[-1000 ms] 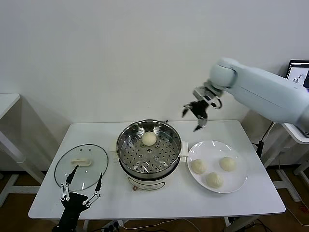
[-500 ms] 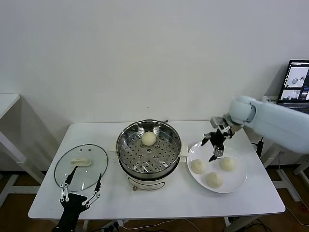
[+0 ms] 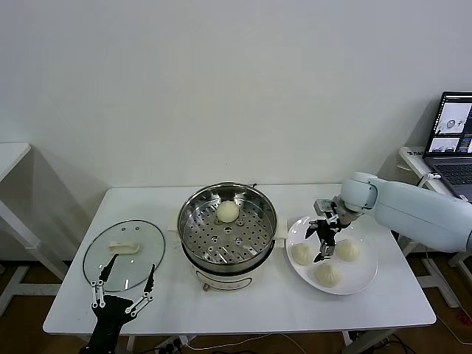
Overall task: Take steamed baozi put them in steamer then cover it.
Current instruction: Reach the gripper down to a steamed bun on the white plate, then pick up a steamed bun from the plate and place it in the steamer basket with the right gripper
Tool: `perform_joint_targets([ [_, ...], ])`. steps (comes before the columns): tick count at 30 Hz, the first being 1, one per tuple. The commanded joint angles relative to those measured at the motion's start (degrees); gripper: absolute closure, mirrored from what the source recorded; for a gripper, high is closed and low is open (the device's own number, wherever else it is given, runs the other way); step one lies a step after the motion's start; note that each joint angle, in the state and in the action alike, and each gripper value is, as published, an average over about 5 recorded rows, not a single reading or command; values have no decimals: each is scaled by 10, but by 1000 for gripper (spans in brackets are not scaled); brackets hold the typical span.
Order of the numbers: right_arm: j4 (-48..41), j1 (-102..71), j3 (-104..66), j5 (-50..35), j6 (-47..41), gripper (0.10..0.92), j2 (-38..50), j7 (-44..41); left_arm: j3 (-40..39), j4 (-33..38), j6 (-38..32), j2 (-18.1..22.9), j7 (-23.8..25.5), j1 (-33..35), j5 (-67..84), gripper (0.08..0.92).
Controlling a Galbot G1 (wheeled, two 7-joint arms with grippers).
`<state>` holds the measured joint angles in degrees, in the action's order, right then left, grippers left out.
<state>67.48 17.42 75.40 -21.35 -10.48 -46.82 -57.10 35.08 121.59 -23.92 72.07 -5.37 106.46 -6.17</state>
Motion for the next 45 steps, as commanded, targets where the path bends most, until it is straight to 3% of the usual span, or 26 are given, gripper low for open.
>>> perform_joint_targets([
  [1, -25, -26, -8, 5, -6, 203, -22, 16, 1, -2, 0, 0, 0, 0, 2, 177],
  [13, -32, -33, -8, 17, -6, 218, -35, 17, 3, -3, -2, 1, 0, 1, 2, 177],
  [21, -12, -25, -13, 30, -10, 333, -23, 12, 3, -3, -3, 1, -1, 1, 1, 177],
  [32, -2, 125, -29, 35, 21, 398, -2, -95, 1, 5, -3, -2, -1, -3, 2, 177],
  [38, 4, 274, 18, -20, 33, 406, -50, -150, -4, 5, -5, -7, -1, -6, 2, 177],
  [45, 45, 362, 75, -117, 9, 406, -149, -143, -11, 6, -3, -9, -2, -14, 2, 177],
])
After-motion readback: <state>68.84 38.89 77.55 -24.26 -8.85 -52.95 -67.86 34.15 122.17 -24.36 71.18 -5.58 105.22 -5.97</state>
